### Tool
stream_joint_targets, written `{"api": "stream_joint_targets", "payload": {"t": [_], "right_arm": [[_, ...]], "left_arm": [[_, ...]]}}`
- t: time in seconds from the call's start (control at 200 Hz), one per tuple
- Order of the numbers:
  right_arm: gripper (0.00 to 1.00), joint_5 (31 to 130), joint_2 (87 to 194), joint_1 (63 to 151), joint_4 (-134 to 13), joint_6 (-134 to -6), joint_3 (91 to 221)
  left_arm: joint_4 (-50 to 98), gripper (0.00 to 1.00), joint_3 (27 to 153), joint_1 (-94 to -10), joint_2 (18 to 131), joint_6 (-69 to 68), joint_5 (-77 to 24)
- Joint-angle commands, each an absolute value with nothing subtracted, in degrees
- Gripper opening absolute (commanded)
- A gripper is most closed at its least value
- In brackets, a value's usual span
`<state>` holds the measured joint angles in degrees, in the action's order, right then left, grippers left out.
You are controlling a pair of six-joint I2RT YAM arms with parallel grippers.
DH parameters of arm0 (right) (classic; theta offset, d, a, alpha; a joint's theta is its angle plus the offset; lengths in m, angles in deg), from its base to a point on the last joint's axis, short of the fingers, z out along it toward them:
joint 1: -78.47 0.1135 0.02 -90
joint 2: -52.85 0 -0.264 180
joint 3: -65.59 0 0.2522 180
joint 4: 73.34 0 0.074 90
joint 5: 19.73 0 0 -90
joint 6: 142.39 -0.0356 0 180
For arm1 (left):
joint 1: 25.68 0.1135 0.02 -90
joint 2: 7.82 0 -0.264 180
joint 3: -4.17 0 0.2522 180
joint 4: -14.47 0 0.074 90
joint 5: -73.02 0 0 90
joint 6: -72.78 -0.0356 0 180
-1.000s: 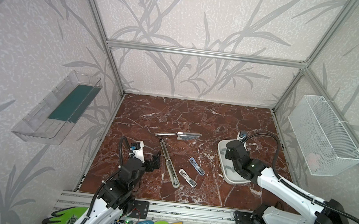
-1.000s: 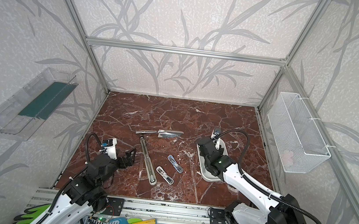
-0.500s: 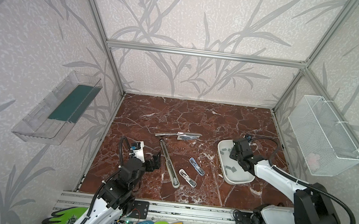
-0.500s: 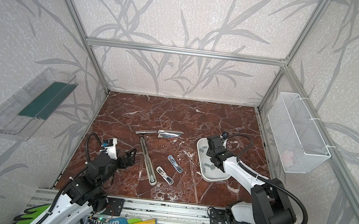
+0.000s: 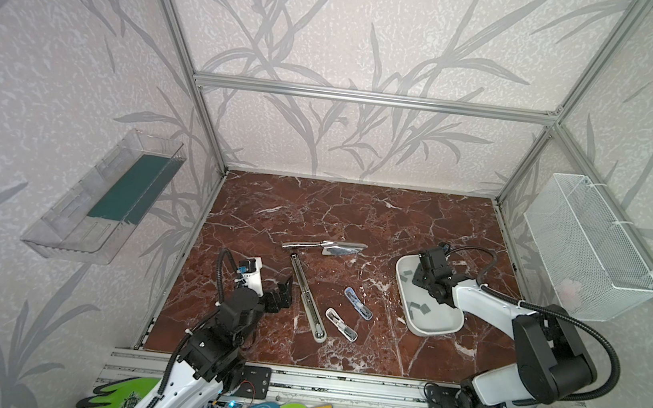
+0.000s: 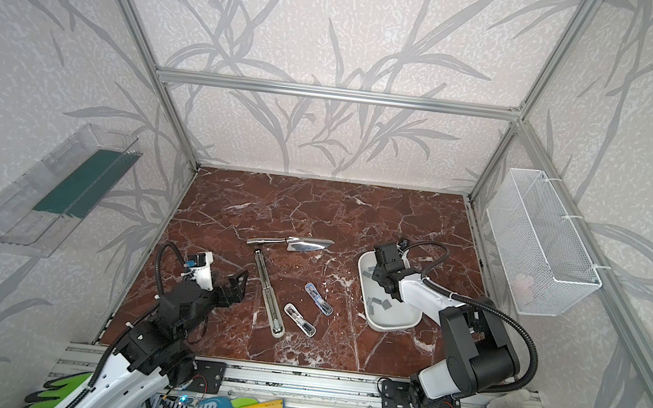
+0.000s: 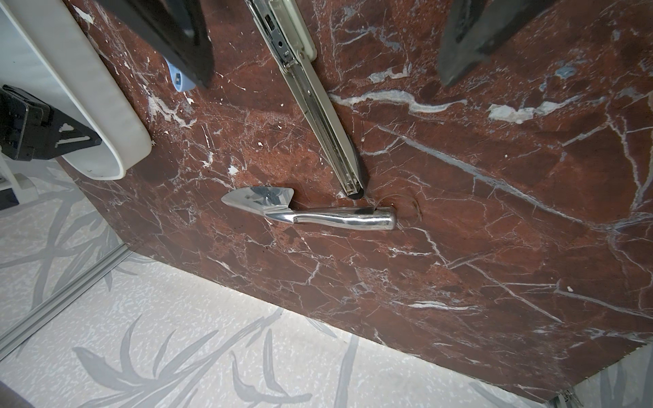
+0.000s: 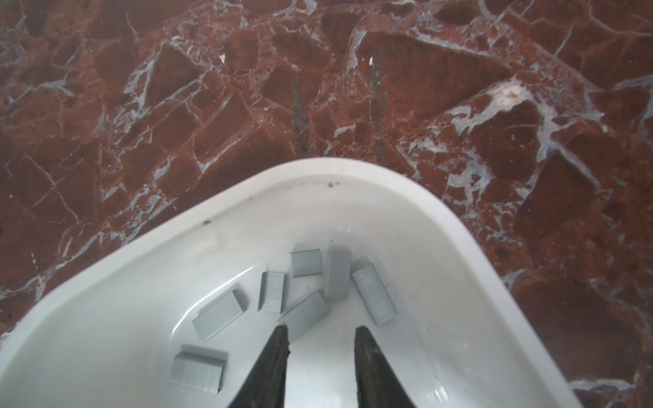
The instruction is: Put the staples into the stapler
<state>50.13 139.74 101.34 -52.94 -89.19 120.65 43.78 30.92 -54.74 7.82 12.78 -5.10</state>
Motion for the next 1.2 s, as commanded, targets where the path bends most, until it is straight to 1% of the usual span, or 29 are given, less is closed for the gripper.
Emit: {"api": "stream_joint_targets", "payload": {"t": [0.0,0.5,0.76,1.2], "right_arm": [[0.33,50.6,141.4,101.0,-53.9,-89.5,122.4],[0.33,49.7,145.8,100.7,-54.2,-89.2,124.3],[0.33,49.3,146.7,100.7,-53.8,-89.6,125.0],[0.33,51.3,147.0,100.7,-50.4,-90.4,125.4]], "left_arm": [[43.0,0.99,30.6,-54.6,7.9,12.7,-4.7],[43.0,0.99,30.5,-54.6,7.9,12.7,-4.7],[43.0,0.99,30.5,-54.5,7.9,12.7,-4.8],[43.1,0.99,30.5,-54.6,7.8,12.7,-4.9]]}}
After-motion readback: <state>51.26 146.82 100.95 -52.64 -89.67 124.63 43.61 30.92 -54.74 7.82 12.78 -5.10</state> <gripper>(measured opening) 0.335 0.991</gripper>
